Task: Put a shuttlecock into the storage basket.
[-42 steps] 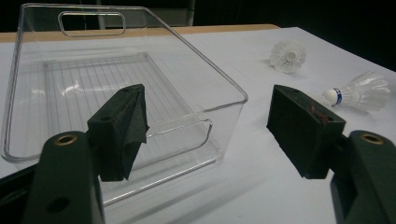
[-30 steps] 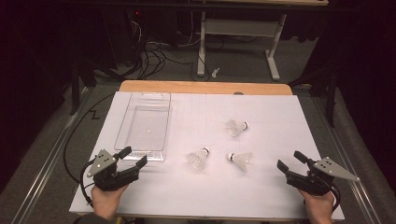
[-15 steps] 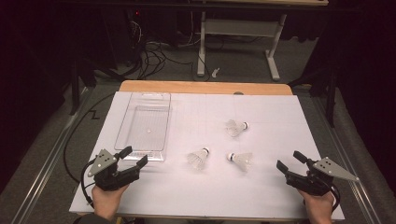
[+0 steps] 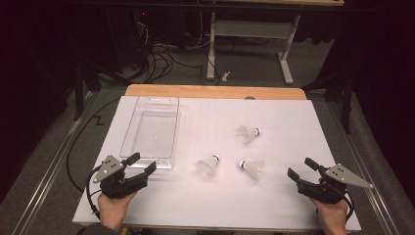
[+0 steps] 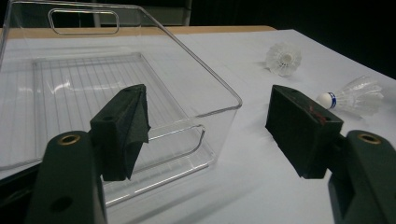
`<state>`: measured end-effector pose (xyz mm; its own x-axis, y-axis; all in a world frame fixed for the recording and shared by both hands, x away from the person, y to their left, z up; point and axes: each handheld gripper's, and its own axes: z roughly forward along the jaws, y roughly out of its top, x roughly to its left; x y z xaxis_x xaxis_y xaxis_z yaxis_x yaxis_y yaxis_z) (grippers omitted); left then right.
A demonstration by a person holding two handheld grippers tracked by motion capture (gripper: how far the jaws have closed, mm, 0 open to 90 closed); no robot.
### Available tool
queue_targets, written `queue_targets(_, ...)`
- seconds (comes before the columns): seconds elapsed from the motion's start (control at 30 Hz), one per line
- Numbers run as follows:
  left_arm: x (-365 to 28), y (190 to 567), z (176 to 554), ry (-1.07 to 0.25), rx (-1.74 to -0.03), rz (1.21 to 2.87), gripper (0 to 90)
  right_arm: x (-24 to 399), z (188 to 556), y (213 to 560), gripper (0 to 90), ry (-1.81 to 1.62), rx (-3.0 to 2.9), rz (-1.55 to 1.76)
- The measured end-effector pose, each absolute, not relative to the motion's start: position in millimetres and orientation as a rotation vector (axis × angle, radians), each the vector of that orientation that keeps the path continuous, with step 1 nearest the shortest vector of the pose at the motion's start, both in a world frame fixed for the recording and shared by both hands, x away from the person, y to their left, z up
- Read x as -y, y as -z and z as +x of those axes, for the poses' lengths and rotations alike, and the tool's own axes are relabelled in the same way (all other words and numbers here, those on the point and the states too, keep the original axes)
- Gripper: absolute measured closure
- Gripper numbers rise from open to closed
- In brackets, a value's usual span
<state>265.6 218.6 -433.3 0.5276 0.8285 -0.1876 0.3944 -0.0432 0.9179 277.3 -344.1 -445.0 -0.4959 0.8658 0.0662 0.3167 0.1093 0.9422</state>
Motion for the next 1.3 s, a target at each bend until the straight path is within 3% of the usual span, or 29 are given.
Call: queue_targets(1.3,-193,420,273,-0.448,-0.975,1.692,30.9,344,279,446,21.9,-1.405,-1.886,1.151)
